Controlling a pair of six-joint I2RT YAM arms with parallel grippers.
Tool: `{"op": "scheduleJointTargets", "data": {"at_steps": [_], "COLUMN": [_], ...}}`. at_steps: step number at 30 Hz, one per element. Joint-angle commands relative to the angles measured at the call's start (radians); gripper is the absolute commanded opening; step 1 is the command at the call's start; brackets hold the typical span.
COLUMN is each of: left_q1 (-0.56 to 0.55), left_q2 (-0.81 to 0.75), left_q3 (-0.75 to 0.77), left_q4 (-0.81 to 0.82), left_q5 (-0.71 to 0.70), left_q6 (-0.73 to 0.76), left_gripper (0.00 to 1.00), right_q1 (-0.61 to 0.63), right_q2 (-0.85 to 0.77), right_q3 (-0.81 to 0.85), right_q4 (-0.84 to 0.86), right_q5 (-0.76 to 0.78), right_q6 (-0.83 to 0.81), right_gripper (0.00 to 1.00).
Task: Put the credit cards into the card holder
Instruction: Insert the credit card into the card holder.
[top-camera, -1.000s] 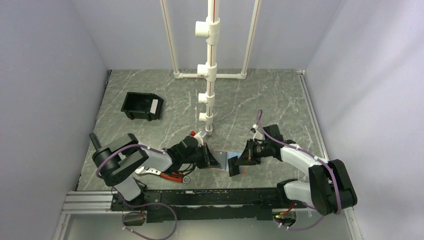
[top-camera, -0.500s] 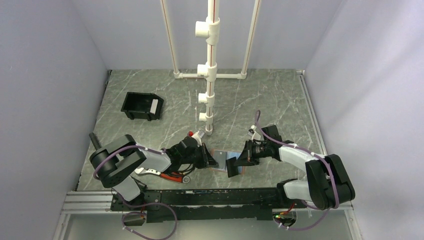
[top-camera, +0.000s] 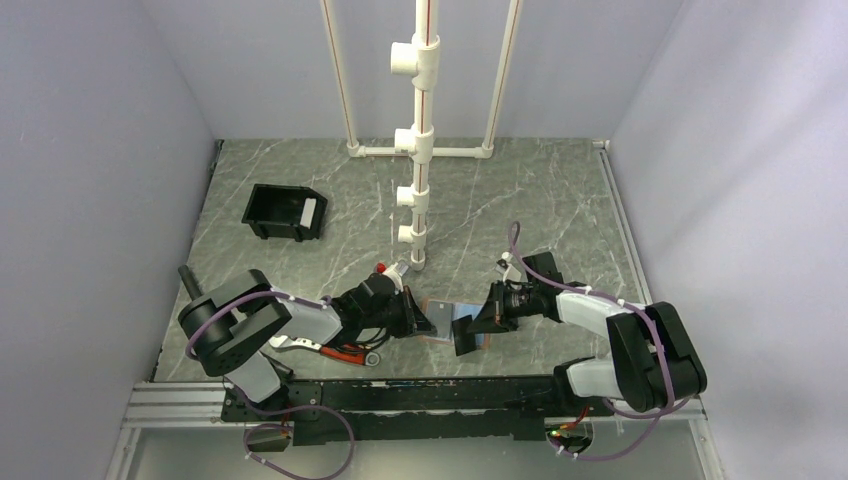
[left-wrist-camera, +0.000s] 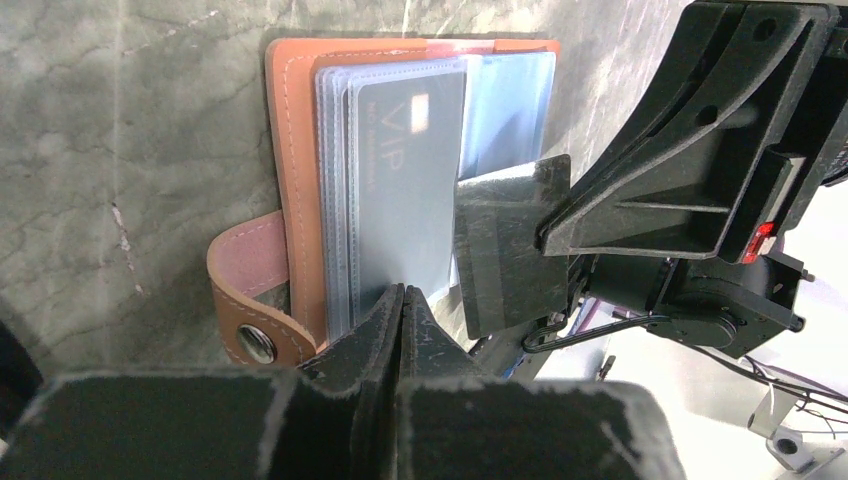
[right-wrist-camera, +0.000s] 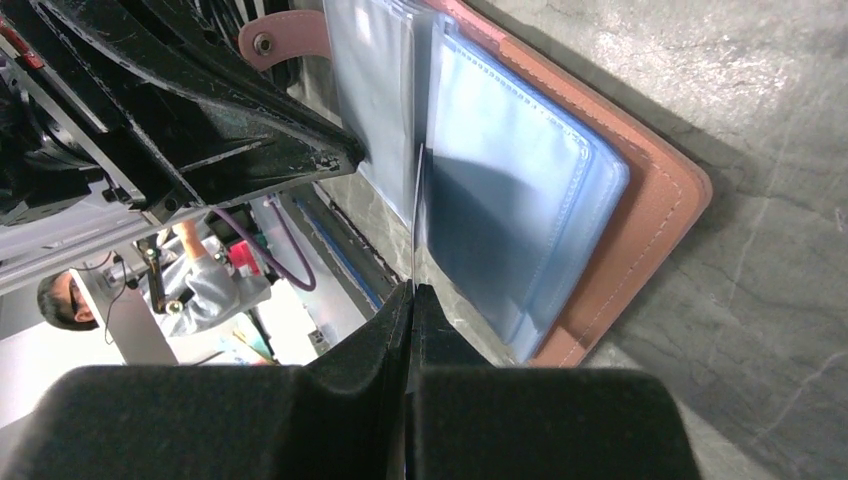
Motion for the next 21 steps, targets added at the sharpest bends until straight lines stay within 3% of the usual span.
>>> {"op": "scheduleJointTargets", "data": {"at_steps": [1,6,21], "left_q1": [0.0,-0.001,-0.001], "left_q2": [-0.013,-0.018,-0.014], "left_q3": [0.003,0.005,-0.001], "left_q4": [-0.021,-0.036,-0.022], "left_q5": [-0.024,-0.027,-0.024], "left_q6": [-0.002,0.002,-0.004], "left_gripper": [0.05,0.05,0.05], "right_q1": [-0.003,-0.005,-0.005], "right_q2": [-0.03,-0.083,0.008], "right_q3": [0.007,0.013,-0.003], "right_q4": [0.015,-0.026,0.062], "right_q5": [-0.007,0.012,-0.027], "right_q6": [-0.016,-0.023,-0.019], "right_gripper": [0.0,0.0,0.0]}}
